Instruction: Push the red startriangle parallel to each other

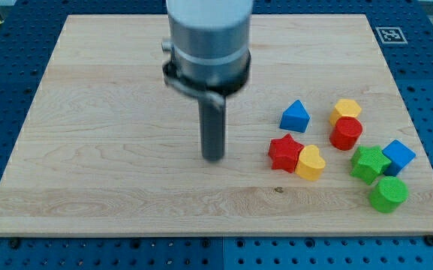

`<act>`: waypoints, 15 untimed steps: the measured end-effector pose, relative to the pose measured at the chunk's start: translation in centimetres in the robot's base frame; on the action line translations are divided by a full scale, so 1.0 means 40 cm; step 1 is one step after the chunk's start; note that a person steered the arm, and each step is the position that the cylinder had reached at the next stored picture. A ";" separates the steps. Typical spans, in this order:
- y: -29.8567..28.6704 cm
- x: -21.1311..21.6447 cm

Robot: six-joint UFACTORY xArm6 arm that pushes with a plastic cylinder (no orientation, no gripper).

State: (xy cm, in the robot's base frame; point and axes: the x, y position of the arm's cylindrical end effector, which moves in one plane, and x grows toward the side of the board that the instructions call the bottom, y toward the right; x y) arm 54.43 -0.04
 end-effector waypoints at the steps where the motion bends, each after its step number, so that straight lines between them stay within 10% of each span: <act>1: 0.093 0.080; 15: 0.439 -0.590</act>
State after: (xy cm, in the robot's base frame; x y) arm 30.83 17.51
